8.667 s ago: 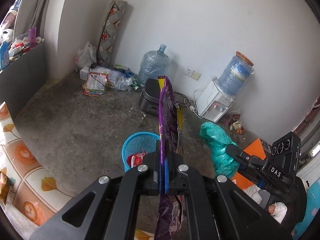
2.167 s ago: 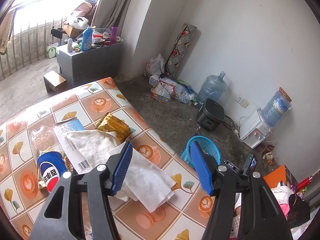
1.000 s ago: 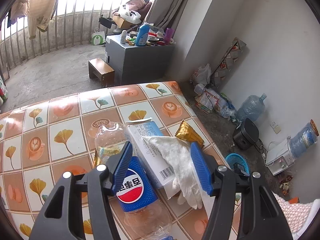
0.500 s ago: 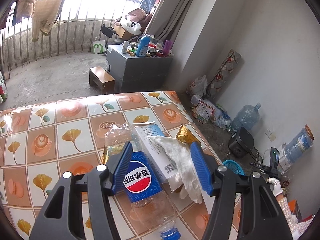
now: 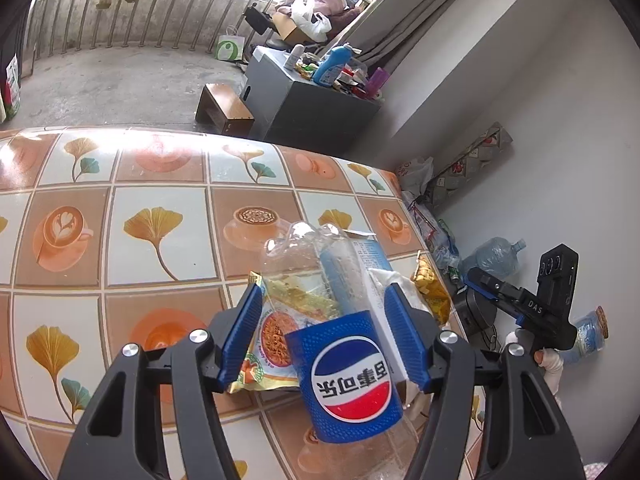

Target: Collect trash

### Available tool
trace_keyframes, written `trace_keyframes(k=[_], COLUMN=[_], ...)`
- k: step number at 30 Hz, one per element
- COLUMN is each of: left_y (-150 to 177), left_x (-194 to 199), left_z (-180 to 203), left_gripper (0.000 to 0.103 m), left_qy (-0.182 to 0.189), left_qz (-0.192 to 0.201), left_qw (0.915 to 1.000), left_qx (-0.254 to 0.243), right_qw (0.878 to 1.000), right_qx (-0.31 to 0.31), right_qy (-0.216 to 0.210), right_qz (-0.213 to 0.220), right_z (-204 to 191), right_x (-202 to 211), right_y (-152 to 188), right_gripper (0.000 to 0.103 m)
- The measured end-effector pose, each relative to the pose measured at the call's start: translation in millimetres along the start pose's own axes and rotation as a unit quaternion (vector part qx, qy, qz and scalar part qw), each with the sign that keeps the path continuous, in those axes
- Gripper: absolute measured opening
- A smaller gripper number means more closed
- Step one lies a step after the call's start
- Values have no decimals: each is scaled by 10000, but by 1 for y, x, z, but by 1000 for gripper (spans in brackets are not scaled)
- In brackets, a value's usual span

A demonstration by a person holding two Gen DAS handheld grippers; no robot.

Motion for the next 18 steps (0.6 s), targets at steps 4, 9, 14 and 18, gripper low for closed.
trace_keyframes(k=[4,9,14,18], left_y=[0,3,19,33], left_x=[-25,-34,-28,-11], left_z=[-21,-29,-41,-49], left_gripper=[66,68,68,68], left_qy=[228,856,1232,1333], left_qz=[-165,-279,-330,-338], left_qw=[9993,9935,9851,9816], left_qx=[244,697,1158,1326], right_qw=[9989,9977,9962,9945], right_qx=[-181,-231,-260,-319], right_qy=[-264,-522,-719,-840], right_qz=[-352,-355,-417,-536], right_z=[-22,-56,-73,-81], right_x=[-35,-30,-21,-18], right_y=[8,23,36,48], right_gripper=[56,47,45,44])
Point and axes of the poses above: each gripper's, at about its wrist camera, not at the fingertips, and x roughly against the way its jaws point, z to its right, y to its underside, the point moved 7 cm from there along -x, roughly the way its jaws point, and after that the axes turned 6 degrees about -x, right-handed, at the moved point
